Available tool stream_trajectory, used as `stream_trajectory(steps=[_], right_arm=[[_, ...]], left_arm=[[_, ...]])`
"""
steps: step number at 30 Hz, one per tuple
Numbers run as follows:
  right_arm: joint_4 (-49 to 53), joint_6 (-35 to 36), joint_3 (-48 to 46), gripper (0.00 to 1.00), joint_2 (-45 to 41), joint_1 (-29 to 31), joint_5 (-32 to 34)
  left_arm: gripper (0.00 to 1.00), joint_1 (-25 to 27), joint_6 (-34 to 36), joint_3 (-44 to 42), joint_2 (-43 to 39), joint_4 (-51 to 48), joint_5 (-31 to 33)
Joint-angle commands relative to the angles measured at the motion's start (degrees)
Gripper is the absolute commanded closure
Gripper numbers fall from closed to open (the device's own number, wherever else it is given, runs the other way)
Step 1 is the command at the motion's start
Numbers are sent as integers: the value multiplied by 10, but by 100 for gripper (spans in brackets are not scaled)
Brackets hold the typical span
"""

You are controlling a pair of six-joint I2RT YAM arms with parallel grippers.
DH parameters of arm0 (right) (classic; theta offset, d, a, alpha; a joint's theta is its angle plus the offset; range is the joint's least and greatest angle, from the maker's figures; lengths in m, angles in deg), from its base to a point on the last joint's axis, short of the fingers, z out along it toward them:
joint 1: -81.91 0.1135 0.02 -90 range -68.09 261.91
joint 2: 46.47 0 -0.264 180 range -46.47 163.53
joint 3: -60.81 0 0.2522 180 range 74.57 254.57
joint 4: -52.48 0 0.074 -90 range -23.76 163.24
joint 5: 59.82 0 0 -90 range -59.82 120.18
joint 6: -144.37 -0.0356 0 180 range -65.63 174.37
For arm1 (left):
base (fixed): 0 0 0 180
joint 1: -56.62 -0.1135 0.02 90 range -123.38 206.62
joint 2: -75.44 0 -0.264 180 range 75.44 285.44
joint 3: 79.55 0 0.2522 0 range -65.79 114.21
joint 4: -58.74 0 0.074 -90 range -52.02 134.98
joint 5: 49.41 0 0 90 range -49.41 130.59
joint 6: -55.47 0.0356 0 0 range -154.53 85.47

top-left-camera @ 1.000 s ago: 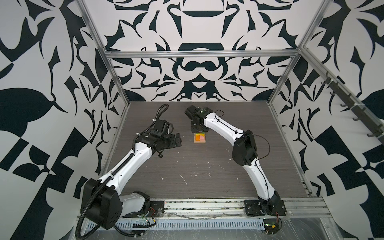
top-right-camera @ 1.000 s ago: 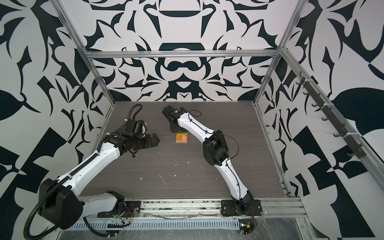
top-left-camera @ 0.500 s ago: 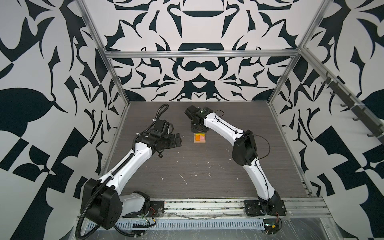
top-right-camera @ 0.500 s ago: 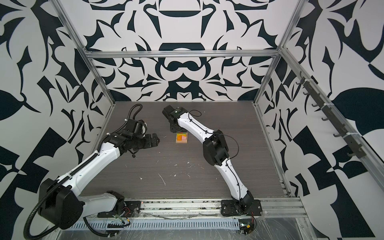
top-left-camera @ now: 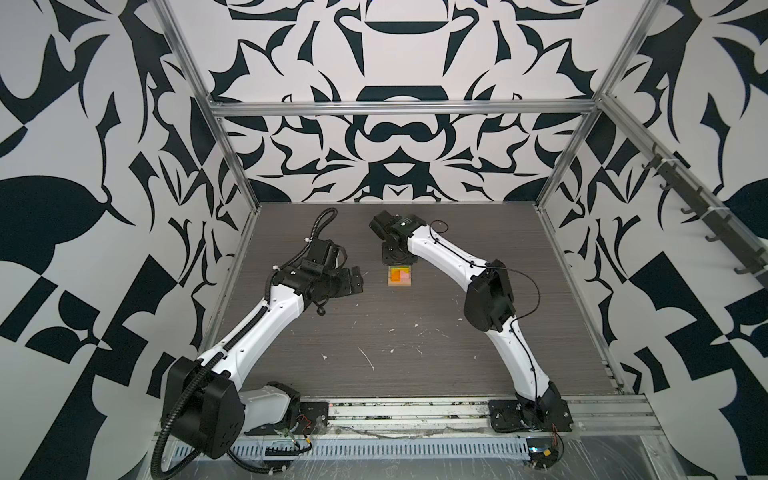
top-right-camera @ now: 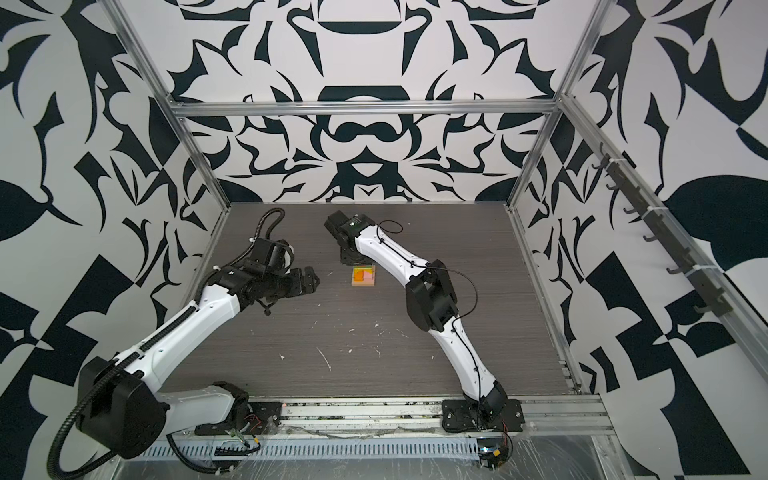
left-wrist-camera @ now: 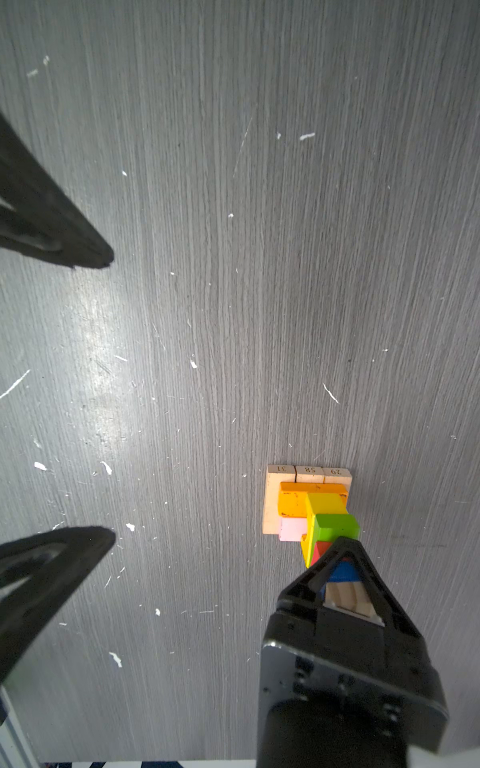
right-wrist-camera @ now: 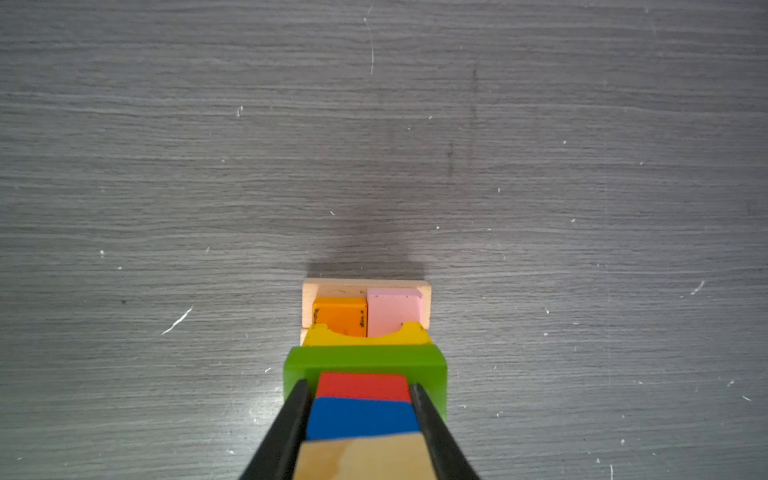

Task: Build the wood block tower
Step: 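Lower the wood cube onto the blue cube with the right gripper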

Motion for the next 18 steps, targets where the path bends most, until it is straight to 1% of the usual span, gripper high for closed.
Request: stream_trajectory(steps=[1, 18], right_arm=[[3, -5, -5, 66, -28, 2, 6], [2, -4, -6, 68, -29, 2, 9]], left_arm=[[0, -2, -3, -4, 3, 3, -6], [1, -2, -4, -3, 5, 4, -11]])
